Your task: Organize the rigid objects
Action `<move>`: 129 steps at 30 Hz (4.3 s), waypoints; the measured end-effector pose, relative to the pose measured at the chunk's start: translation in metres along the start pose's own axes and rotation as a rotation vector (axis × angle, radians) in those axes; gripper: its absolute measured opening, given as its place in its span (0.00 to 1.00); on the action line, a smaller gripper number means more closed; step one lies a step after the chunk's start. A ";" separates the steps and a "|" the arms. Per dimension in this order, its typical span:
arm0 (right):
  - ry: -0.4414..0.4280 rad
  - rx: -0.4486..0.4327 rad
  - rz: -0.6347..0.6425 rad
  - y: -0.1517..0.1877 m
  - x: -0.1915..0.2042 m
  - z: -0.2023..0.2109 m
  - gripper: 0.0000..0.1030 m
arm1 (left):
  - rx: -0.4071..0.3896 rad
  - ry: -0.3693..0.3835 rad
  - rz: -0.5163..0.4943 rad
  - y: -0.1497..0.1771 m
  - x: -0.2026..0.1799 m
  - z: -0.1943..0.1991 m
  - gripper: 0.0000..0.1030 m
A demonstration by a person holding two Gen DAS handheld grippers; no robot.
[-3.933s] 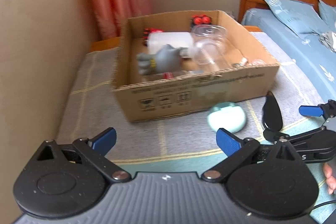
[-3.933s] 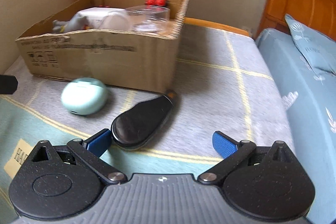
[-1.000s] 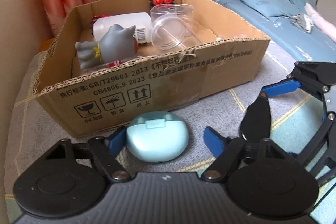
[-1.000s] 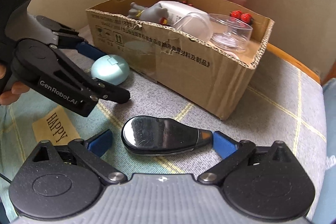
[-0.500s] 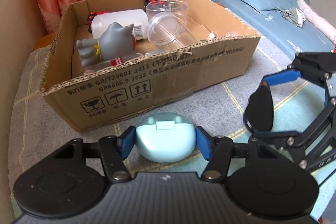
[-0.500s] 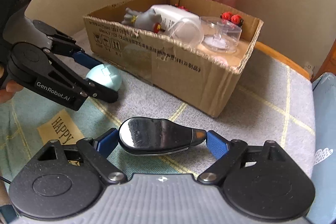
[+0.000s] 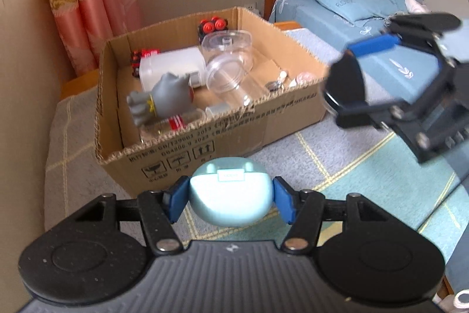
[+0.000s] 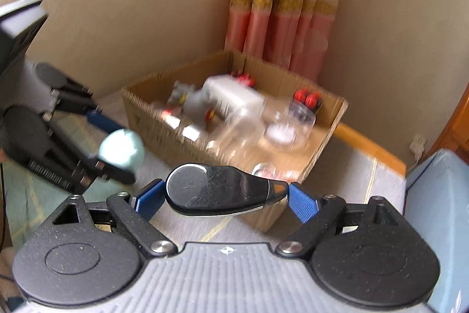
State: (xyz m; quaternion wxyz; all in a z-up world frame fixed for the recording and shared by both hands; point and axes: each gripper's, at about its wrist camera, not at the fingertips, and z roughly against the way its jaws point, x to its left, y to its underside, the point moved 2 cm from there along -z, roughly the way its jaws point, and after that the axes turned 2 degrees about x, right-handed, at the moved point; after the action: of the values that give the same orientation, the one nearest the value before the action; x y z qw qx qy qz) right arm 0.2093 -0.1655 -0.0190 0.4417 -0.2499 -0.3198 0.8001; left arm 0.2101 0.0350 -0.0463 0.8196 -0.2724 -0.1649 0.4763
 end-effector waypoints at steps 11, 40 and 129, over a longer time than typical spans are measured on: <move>0.011 0.025 -0.025 -0.031 -0.032 -0.053 0.90 | -0.075 -0.008 -0.001 -0.031 0.008 0.019 0.59; -0.005 -0.001 -0.076 -0.021 -0.025 -0.035 1.00 | -0.068 -0.145 0.061 -0.108 0.092 -0.056 0.65; 0.392 0.108 -0.505 0.012 0.060 0.066 1.00 | -0.124 -0.370 0.291 0.017 -0.027 0.096 0.99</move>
State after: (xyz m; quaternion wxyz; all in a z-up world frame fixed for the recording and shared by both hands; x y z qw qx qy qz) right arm 0.1287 -0.1378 0.0088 0.6921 -0.2880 -0.2376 0.6178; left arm 0.1344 0.0464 0.0203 0.6799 -0.2515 -0.3001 0.6201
